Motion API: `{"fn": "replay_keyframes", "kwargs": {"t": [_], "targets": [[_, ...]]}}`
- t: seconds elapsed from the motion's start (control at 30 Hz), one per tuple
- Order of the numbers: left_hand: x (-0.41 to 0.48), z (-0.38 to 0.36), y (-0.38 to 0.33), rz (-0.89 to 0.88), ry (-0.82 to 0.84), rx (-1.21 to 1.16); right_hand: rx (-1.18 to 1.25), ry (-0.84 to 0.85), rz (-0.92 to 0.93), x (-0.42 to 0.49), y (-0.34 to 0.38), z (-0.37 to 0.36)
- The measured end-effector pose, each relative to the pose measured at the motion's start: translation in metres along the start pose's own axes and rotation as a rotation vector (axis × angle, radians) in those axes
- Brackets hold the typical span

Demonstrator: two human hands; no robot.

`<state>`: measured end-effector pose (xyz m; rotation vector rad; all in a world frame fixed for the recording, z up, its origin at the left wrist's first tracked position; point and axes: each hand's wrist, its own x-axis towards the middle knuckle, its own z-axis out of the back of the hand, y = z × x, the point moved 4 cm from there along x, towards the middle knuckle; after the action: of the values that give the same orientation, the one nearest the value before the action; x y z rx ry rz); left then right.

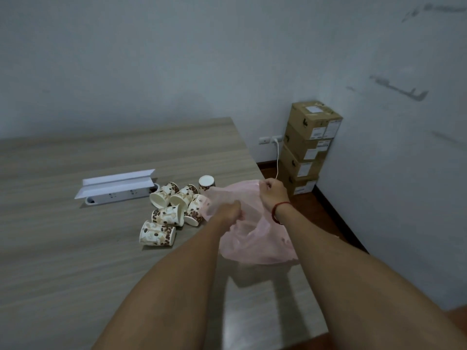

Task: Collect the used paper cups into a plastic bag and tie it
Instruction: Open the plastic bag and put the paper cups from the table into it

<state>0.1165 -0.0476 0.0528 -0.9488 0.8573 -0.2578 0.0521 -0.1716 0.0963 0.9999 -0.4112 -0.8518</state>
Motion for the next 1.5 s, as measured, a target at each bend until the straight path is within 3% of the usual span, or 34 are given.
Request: {"fn": "replay_keyframes", "kwargs": {"t": [0.13, 0.27, 0.5, 0.87, 1.03, 1.23, 1.37, 1.5], "targets": [[0.028, 0.048, 0.007, -0.069, -0.271, 0.162, -0.031, 0.033, -0.012, 0.017, -0.001, -0.027], [0.057, 0.083, 0.023, -0.065, -0.409, 0.279, -0.059, 0.07, -0.052, 0.037, -0.008, -0.064], [0.12, 0.102, 0.048, -0.011, -0.432, 0.441, -0.042, 0.112, -0.184, 0.067, -0.034, -0.112], [0.13, 0.091, 0.055, 0.061, -0.475, 0.666, -0.067, 0.049, -0.215, 0.075, -0.056, -0.117], [0.108, 0.088, 0.045, 0.082, -0.484, 0.504, -0.041, 0.057, -0.175, 0.064, -0.049, -0.1], [0.063, 0.078, 0.019, -0.121, -0.565, 0.089, 0.015, 0.007, -0.086, 0.039, -0.023, -0.052], [0.028, 0.049, -0.003, -0.18, -0.482, -0.143, 0.048, -0.032, -0.044, 0.024, -0.009, -0.02], [0.005, 0.016, -0.009, -0.129, -0.387, -0.231, 0.103, -0.063, 0.001, 0.014, 0.007, 0.004]]}}
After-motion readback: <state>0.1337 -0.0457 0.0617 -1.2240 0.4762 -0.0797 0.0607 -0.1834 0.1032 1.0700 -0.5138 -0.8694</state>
